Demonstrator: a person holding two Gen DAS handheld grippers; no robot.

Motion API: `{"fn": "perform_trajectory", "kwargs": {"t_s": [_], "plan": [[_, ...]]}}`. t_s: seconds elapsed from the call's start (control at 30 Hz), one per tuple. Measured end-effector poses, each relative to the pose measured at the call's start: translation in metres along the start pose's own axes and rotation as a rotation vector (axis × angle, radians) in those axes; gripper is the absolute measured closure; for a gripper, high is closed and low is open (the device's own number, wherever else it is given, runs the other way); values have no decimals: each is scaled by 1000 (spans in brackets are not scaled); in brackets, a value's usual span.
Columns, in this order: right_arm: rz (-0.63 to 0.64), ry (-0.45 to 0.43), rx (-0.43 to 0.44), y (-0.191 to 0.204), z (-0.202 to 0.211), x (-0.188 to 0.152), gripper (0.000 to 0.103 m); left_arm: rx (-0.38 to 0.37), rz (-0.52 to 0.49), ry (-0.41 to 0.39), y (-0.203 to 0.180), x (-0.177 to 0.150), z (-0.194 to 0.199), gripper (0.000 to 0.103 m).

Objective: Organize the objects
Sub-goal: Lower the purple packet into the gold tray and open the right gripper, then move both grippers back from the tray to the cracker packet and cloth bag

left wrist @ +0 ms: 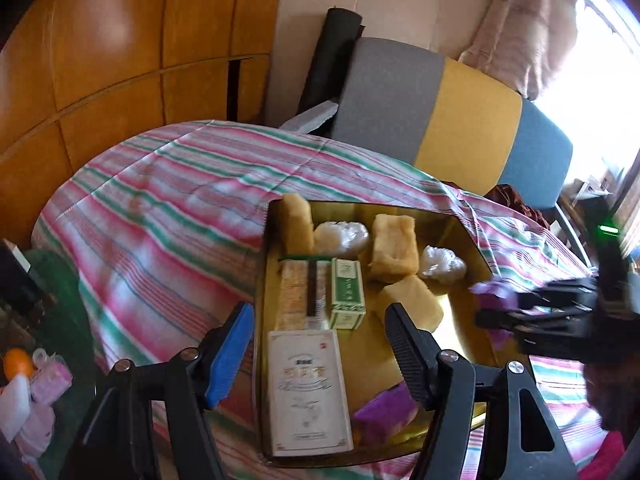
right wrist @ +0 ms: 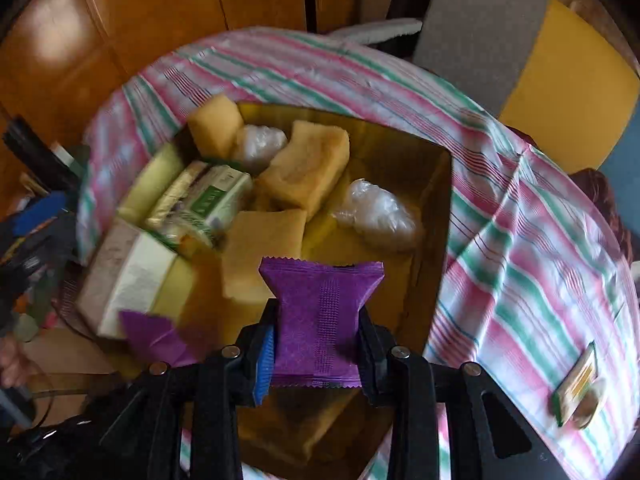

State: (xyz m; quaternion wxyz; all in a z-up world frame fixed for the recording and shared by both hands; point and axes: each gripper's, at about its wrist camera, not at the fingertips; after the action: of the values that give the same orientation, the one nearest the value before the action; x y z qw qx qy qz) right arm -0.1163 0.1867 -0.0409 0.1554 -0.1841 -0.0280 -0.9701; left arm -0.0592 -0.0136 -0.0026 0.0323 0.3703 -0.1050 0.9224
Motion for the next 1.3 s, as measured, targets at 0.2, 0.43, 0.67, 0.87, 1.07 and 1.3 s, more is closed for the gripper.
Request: {"fn": "perform_trajectory", "kwargs": {"t_s": [0.2,0.43,0.67,0.87,1.07,1.3], "plan": [[-147,29,-121,-30,-43,36,65,-5,36,23,13,-6,-3,33],[-273,-142,-66,-48,-1,13,59,-12,22,8,5,-6,-4,31],[-295,-216,-60,-40,36,-30,59,-11,-22,-6,-13,-6,3,28],[-285,-263,-70,-34,57,-58,59,3,-63,-31,-27,-6,13,26],[-301,-301,-105,-43,74,-80,59,4,-111,-42,-43,-6,21,26],[-339,-334,-162,-67,91,-103,59,-21,-175,-41,-68,-8,24,26]]}}
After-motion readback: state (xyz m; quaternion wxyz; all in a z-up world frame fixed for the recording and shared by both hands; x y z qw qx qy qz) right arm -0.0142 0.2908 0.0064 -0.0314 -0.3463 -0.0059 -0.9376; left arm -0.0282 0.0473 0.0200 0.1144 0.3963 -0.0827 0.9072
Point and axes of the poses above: each gripper's, at about its wrist camera, not at the fingertips, and z roughly against the way its jaws point, y to its left, x to its top
